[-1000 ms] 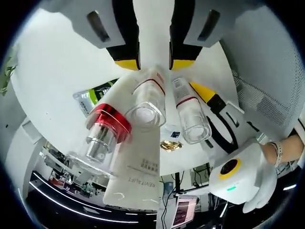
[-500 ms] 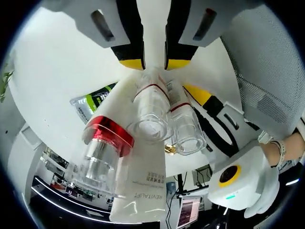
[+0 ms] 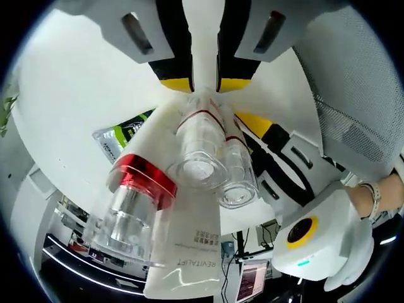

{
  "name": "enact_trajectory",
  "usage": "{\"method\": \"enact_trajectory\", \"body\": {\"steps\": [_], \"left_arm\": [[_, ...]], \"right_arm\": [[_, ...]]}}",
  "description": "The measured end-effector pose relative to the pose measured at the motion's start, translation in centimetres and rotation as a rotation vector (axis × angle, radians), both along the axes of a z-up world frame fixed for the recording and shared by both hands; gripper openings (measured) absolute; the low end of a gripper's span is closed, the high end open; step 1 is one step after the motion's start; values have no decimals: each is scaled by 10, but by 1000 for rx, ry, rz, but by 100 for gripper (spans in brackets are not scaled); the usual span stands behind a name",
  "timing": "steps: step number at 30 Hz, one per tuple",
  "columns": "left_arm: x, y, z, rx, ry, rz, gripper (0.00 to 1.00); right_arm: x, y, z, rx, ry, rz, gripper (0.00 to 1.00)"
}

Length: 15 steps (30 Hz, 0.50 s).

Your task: Arrange the skincare products in the storage area until every visible bottle or jar stands upright without overlapping.

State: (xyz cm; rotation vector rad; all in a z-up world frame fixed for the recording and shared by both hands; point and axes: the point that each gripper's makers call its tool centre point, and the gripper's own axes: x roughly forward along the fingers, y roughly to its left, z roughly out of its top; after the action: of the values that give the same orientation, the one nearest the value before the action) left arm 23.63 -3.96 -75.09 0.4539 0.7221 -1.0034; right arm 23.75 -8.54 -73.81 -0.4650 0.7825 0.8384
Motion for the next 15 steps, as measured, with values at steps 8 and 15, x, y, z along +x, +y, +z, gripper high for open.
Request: {"method": "enact_trajectory", "body": {"steps": [8, 15], "left_arm": [[5, -4, -1, -11, -6, 10, 5], [4, -5, -2, -13, -8, 5, 6]], "right_arm": [[2, -1, 0, -5, -7, -4, 14], [5, -5, 0, -14, -18, -20, 12]]}}
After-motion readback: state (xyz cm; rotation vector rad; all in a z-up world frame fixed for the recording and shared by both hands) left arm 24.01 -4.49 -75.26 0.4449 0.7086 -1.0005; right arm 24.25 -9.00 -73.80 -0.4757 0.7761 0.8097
